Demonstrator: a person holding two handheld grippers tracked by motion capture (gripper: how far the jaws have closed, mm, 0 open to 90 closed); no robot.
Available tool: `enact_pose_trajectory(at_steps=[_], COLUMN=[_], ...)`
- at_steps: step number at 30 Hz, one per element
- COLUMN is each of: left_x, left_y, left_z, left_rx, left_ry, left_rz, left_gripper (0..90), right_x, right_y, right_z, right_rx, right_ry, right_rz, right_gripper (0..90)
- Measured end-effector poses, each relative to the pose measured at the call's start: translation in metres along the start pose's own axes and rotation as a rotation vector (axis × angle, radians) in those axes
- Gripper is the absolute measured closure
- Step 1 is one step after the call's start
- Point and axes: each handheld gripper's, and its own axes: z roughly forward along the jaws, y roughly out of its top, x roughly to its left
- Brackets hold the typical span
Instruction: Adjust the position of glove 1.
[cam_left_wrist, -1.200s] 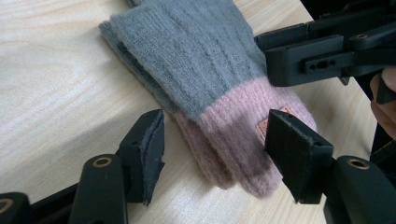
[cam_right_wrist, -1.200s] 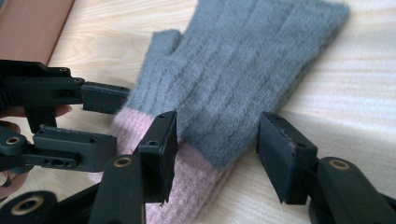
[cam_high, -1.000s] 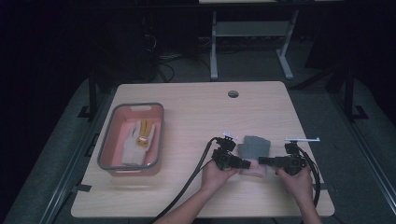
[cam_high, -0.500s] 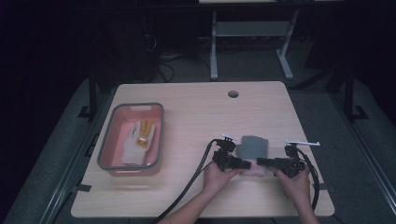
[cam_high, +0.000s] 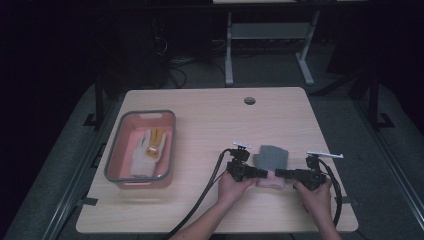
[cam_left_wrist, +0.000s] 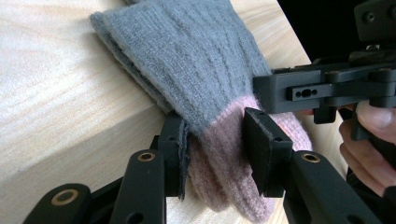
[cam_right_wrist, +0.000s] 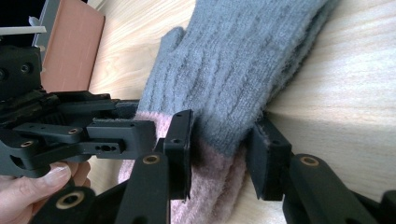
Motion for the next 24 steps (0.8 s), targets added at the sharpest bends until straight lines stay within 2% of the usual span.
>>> enact_pose_trajectory(at_steps=[1, 5, 8, 18, 24], left_x=[0.0, 0.002, 0.007, 0.013, 0.012], left_y=[0.0, 0.0, -0.002, -0.005, -0.006], left_z=[-0.001, -0.003, -0.007, -0.018, -0.017], left_rx=[0.002, -0.004, -0.006, -0.017, -0.019], left_ry=[0.003, -0.007, -0.037, -0.034, -0.022], left_rz=[0.012, 0.009, -0.013, -0.015, -0.006], left_gripper=[61.4, 61.7, 61.8, 63.7, 64.7], right_x=[0.002, 0.005, 0.009, 0.028, 0.028], right_y=[0.0, -0.001, -0.002, -0.006, -0.007], right_z=[0.0, 0.0, 0.001, 0.006, 0.009], right_rx=[-0.001, -0.004, -0.008, -0.009, -0.005], right_ry=[-0.001, -0.006, 0.0, 0.017, 0.004], right_rz=[0.0, -0.018, -0.04, -0.095, -0.084], right_gripper=[64.5, 65.3, 66.1, 67.4, 67.2])
